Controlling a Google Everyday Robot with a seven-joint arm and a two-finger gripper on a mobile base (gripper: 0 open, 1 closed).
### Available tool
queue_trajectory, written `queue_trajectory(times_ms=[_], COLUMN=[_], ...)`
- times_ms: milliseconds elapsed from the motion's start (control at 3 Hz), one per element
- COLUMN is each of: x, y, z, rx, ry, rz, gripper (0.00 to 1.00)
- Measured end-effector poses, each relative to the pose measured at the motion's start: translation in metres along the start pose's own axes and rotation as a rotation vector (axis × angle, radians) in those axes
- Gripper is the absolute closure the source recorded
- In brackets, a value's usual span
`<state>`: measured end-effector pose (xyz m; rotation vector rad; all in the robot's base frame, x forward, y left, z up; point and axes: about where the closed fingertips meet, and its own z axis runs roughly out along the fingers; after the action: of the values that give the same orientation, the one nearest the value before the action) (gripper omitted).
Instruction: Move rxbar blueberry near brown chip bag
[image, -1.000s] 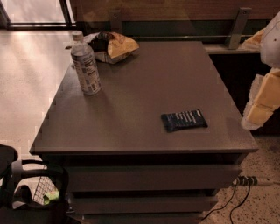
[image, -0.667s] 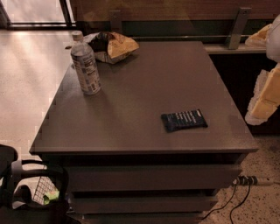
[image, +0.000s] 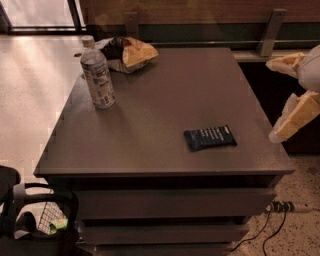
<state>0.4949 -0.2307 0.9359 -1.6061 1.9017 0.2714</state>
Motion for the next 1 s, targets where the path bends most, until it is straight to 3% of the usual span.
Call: queue_trajectory(times_ms=[333, 667, 1000], x=[-0.001, 0.002, 0.002], y=[-0.005, -0.007, -0.007], z=[0.043, 0.073, 0.073], rx=[-0.067, -0.118, -0.118], ry=[-0.204, -0.298, -0.298], rz=[-0.012, 0.000, 0.000], gripper=[0.00, 0.00, 0.00])
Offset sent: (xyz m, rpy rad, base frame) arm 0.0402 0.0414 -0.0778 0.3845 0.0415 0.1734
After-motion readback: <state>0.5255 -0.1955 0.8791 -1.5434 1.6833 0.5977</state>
